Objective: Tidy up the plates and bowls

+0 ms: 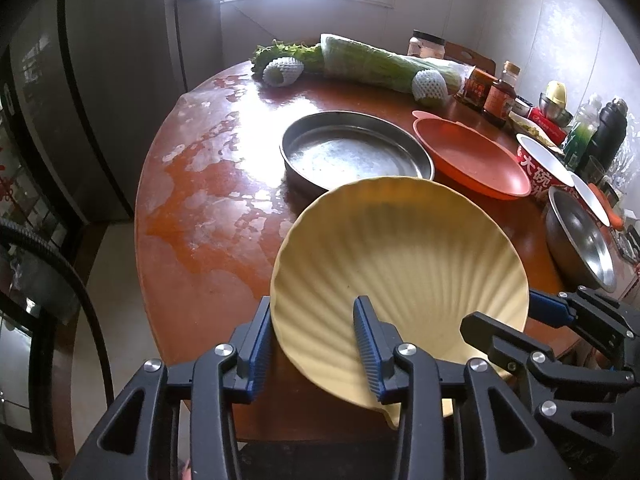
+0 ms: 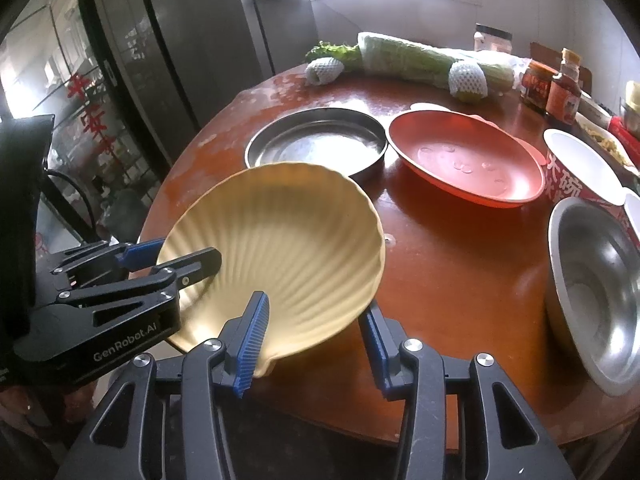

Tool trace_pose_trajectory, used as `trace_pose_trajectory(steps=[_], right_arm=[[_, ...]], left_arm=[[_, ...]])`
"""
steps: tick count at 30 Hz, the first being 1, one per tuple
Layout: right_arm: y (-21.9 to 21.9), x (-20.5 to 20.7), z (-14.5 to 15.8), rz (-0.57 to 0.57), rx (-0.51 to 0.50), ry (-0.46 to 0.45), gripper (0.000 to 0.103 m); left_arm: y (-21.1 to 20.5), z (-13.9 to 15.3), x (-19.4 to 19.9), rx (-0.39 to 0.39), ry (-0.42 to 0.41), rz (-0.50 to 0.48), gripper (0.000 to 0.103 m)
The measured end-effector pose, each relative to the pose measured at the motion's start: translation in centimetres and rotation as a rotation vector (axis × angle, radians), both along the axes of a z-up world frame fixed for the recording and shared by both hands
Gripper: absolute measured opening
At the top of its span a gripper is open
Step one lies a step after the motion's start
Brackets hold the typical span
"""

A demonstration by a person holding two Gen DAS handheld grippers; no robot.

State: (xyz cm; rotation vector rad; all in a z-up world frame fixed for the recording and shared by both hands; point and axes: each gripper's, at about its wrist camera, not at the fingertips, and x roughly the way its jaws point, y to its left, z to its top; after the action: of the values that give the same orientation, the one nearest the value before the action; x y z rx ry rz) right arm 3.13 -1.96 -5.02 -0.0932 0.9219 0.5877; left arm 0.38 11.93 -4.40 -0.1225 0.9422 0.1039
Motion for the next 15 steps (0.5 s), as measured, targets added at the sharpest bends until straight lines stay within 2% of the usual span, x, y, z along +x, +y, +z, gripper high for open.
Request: trace_pose_trajectory(steps=[7, 15], right_arm=[[-0.1, -0.1, 0.2, 0.004, 0.007, -0.007, 0.048], [-0.6, -0.5, 0.6, -0.009, 0.011, -0.023, 0.053]], left_arm=[[0.1, 0.4, 0.0, -0.001, -0.017, 0.010, 0.042], [0.4, 1.2, -0.4, -0.002, -0.048, 0.020, 0.043]])
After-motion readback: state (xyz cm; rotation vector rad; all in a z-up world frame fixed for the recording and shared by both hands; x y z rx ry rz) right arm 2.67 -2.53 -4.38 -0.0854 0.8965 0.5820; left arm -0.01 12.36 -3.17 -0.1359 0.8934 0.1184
